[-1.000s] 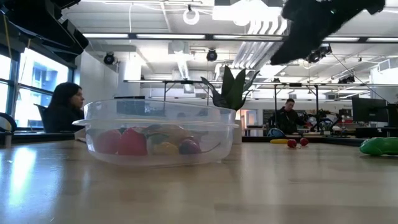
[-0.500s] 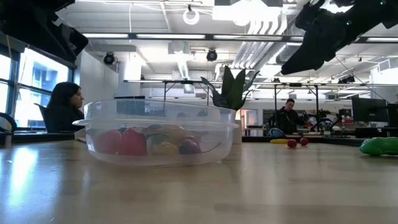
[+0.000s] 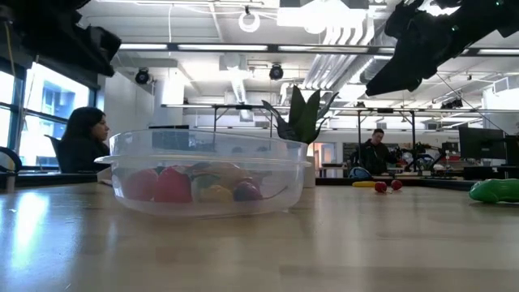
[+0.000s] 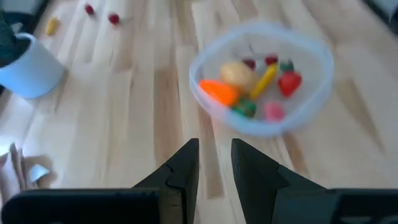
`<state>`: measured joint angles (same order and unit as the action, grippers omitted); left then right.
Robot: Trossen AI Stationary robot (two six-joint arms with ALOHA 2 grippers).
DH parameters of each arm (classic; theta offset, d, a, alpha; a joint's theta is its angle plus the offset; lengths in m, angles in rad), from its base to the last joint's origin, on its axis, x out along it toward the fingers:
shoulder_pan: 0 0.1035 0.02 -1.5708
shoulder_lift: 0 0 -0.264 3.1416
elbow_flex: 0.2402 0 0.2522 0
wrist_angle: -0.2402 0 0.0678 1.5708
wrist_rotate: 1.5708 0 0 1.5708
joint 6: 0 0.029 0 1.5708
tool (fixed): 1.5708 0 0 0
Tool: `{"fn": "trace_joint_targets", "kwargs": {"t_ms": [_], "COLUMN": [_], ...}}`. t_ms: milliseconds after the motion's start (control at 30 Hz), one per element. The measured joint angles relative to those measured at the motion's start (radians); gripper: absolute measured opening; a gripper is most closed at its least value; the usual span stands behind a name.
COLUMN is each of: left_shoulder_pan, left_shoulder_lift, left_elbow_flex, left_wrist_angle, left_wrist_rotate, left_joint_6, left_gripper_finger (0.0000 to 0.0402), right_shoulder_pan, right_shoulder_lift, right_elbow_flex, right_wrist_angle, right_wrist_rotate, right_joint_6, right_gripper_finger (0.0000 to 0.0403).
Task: Pick and placing Produce into tupperware
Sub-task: Adjust the transparent container on the table
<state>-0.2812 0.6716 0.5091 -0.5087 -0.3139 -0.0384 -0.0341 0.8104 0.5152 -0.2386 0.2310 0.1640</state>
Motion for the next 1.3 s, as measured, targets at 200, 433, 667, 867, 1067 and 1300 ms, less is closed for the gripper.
{"fn": "trace_joint_targets", "kwargs": {"t_ms": [200,433,667,867,1067,1300], "left_shoulder_pan": [0.0,0.0,0.0,0.0,0.0,0.0], "left_shoulder_lift": [0.0,0.002,0.022,0.068,0.127,0.142], "left_elbow_flex": [0.0,0.001,0.0,0.0,0.0,0.0], "left_wrist_angle": [0.155,0.337,0.327,0.327,0.325,0.326], "left_wrist_rotate": [0.032,0.056,0.079,0.068,0.048,0.042], "left_joint_6": [-0.161,-0.185,-0.255,-0.315,-0.334,-0.306], "left_gripper_finger": [0.0083,0.0083,0.0083,0.0083,0.0083,0.0083], "right_shoulder_pan": [0.0,0.0,0.0,0.0,0.0,0.0], "right_shoulder_lift": [0.0,0.0,0.0,0.001,0.001,0.001], "right_elbow_flex": [0.0,0.0,0.0,0.0,0.0,0.0], "right_wrist_angle": [0.0,-0.005,-0.005,-0.005,-0.005,-0.027], "right_wrist_rotate": [-0.003,-0.004,-0.041,-0.044,-0.044,-0.044], "right_joint_6": [0.014,0.014,0.015,0.022,0.045,0.069], "right_gripper_finger": [0.0126,0.0126,0.0126,0.0126,0.0126,0.0126]}}
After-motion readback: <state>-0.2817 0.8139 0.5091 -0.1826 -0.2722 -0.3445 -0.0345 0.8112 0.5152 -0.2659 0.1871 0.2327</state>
